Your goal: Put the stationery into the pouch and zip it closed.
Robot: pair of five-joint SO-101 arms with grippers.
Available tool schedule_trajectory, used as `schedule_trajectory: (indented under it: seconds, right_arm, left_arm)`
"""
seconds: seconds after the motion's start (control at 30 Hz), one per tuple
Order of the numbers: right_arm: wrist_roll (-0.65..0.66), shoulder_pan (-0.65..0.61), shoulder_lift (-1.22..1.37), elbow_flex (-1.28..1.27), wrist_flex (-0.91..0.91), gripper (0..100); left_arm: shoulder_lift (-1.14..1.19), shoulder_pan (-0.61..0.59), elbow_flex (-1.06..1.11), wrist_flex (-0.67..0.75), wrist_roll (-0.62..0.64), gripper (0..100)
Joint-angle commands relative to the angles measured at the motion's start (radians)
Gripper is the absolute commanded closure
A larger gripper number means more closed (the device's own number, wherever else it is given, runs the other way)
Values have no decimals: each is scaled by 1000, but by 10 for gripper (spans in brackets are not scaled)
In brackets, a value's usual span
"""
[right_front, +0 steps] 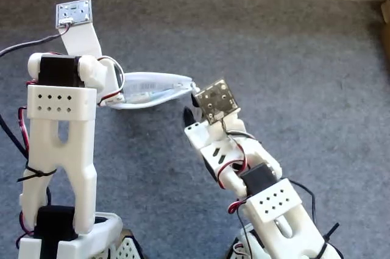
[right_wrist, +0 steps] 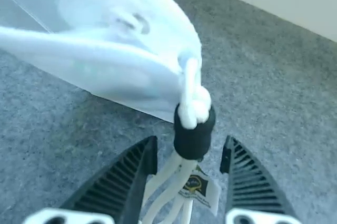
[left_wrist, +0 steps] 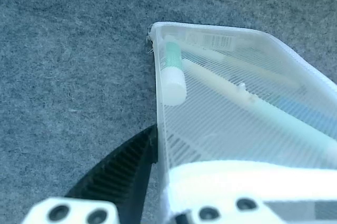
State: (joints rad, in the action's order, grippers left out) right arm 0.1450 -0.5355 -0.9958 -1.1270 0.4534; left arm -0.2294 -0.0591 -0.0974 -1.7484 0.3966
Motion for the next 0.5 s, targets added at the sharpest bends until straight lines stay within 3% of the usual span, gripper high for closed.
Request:
schedule_trajectory:
  seconds: [0.0, 0.27, 0.47]
  right_arm:
    - [5, 13, -24, 5, -148, 807]
    - [9, 13, -24, -59, -237, 809]
    - [11, 15, -31, -58, -237, 909]
  left_arm:
    - [12, 4, 13, 2, 0, 992]
    - [12, 4, 15, 2, -40, 992]
    - [12, 4, 15, 2, -40, 992]
